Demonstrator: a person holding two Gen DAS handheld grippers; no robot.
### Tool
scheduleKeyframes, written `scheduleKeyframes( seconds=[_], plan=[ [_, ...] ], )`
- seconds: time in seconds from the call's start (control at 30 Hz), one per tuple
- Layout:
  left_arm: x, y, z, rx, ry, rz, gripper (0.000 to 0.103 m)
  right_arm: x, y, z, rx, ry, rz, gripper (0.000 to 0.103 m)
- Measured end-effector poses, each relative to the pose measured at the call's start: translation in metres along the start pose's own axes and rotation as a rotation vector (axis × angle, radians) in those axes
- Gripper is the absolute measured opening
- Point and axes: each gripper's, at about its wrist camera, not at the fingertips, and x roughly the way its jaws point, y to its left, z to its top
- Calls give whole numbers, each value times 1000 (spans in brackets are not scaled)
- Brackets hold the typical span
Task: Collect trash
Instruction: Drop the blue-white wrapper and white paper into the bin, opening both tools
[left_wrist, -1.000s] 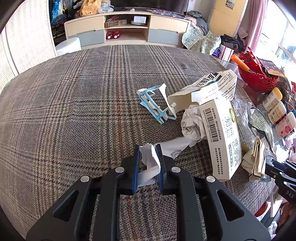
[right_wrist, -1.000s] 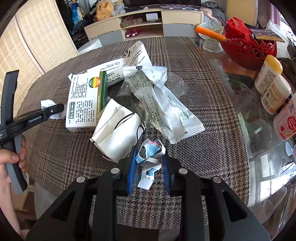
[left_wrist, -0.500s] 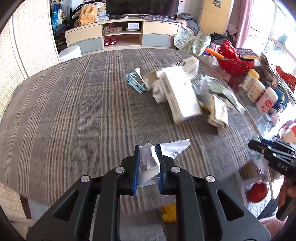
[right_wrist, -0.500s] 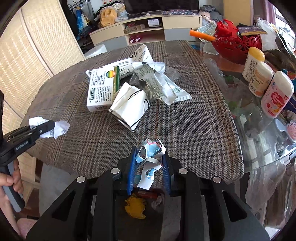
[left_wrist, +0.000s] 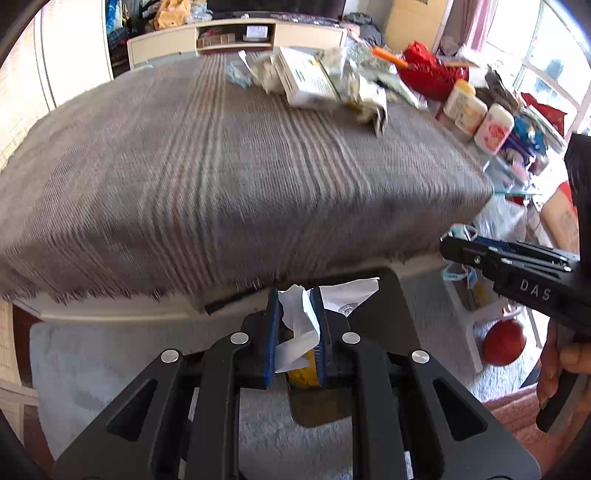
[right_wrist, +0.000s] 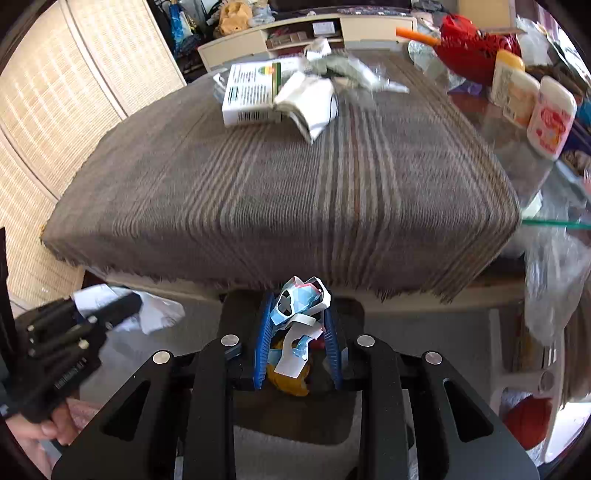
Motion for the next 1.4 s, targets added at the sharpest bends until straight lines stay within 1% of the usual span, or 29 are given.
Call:
scheduleKeyframes(
  seconds=[0.13, 0.27, 0.47, 0.6, 0.67, 0.73, 0.77, 0.83, 0.87, 0.9, 0.97, 1.0, 1.03, 1.1, 1.13, 1.17, 1.2, 1.23, 1.27, 1.37, 1.4],
  plan=[
    [18, -12, -25, -11, 38, -25, 15, 10, -2, -18, 11, 26, -4, 27],
    [37, -24, -40, 1, 71, -30, 15, 21, -7, -35, 36, 58, -9, 27],
    [67, -39, -56, 15, 142, -55, 15, 50, -20, -53, 83, 116, -15, 27],
    [82, -47, -59, 26, 187, -73, 15, 68, -27, -57, 112, 175, -3, 27],
    [88, -47, -61, 18, 212, -85, 15, 71, -29, -57, 128, 183, 3, 29],
    [91, -45, -61, 16, 224, -83, 22, 72, -28, -55, 138, 183, 8, 30],
    [92, -46, -61, 16, 225, -82, 29, 71, -28, -54, 139, 182, 10, 33],
    [93, -45, -61, 19, 223, -77, 34, 69, -27, -52, 138, 173, 8, 41],
    [93, -44, -60, 18, 224, -73, 38, 69, -26, -51, 135, 173, 6, 51],
    [93, -44, -59, 15, 225, -74, 42, 68, -26, -51, 134, 171, 7, 56],
    [93, -42, -59, 12, 226, -68, 49, 67, -26, -49, 128, 168, -2, 57],
    [92, -42, -59, 13, 225, -62, 53, 65, -26, -48, 126, 167, -10, 62],
    [91, -42, -59, 16, 223, -55, 56, 63, -27, -47, 125, 161, -22, 66],
    [87, -41, -58, 22, 212, -41, 71, 59, -30, -46, 126, 153, -50, 85],
    [84, -40, -58, 27, 203, -31, 80, 57, -31, -45, 120, 153, -71, 90],
    [81, -39, -58, 33, 195, -16, 85, 56, -33, -44, 111, 154, -96, 96],
    [78, -38, -57, 39, 192, -4, 92, 53, -35, -44, 101, 151, -132, 98],
    [75, -36, -57, 44, 189, 6, 93, 51, -36, -43, 101, 146, -145, 98],
    [71, -35, -55, 47, 185, 7, 94, 49, -40, -44, 110, 144, -144, 98],
    [56, -29, -48, 37, 162, 8, 95, 39, -49, -38, 167, 142, -95, 98],
    [50, -27, -45, 25, 154, 5, 95, 34, -51, -36, 178, 135, -99, 98]
  ],
)
